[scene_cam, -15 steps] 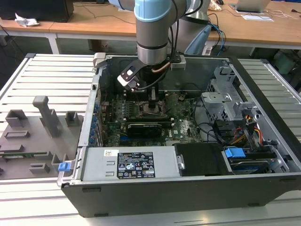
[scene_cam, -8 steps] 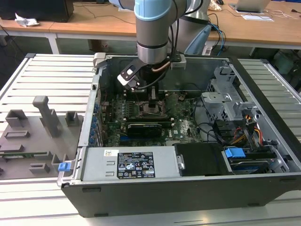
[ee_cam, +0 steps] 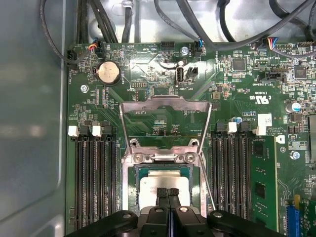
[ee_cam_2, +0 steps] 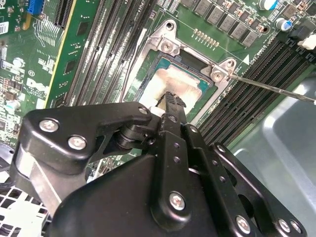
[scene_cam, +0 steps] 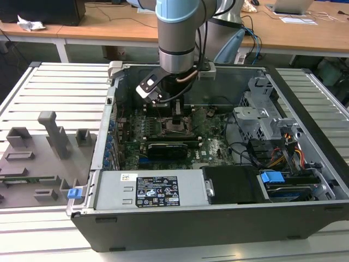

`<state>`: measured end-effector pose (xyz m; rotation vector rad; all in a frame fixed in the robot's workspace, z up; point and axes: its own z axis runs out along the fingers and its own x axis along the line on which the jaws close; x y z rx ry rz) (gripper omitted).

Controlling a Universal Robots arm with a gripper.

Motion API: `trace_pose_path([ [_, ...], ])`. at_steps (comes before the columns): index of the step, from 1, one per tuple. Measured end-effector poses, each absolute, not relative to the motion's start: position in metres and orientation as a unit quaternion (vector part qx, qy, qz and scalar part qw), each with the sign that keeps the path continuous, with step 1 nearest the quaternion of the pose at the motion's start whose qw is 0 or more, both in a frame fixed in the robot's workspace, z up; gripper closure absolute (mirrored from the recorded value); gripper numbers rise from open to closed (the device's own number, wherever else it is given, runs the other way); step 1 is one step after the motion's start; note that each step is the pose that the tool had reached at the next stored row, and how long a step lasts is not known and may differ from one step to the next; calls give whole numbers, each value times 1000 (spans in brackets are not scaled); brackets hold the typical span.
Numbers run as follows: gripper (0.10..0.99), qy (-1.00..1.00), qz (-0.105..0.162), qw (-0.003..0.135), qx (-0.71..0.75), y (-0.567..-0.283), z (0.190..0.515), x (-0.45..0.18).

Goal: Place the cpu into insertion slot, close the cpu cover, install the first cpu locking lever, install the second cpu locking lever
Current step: 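Close the cpu cover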

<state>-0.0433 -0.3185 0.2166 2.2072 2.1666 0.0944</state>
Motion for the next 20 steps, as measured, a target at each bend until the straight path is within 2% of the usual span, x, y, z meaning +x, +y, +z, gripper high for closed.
trace_pose_path([
  [20,980,700,31,24,713,-318,223,-43],
])
